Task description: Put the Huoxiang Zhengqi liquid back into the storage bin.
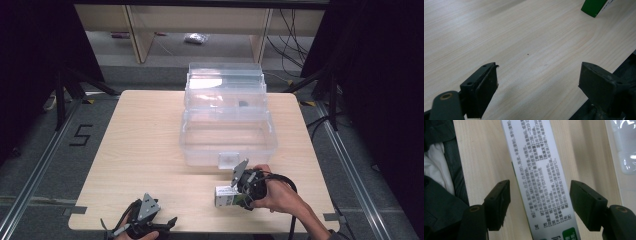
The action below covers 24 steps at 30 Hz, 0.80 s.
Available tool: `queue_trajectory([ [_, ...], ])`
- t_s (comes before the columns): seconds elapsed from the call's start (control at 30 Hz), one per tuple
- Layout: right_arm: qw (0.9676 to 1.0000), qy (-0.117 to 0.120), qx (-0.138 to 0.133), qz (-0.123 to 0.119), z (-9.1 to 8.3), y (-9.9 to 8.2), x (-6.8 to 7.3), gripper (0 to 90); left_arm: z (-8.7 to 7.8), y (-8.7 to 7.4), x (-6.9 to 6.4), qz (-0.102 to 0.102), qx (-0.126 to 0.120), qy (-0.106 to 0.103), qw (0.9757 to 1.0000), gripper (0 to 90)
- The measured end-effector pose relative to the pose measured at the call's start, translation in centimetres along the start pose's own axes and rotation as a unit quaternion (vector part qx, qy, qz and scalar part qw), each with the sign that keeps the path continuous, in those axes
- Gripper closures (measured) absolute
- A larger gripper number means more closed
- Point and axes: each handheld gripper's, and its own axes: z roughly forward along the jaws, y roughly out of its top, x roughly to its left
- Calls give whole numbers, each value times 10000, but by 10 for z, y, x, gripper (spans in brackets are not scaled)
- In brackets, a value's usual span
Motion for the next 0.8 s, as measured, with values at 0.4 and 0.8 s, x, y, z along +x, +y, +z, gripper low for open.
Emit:
queue_trajectory([
  [0.4,9996,167,200,-108,6,5,-3,468,0,0,0,2,8,4,10000,148],
  [0.8,9961,220,522,-676,8,13,-4,619,0,0,0,-8,0,9,10000,148],
])
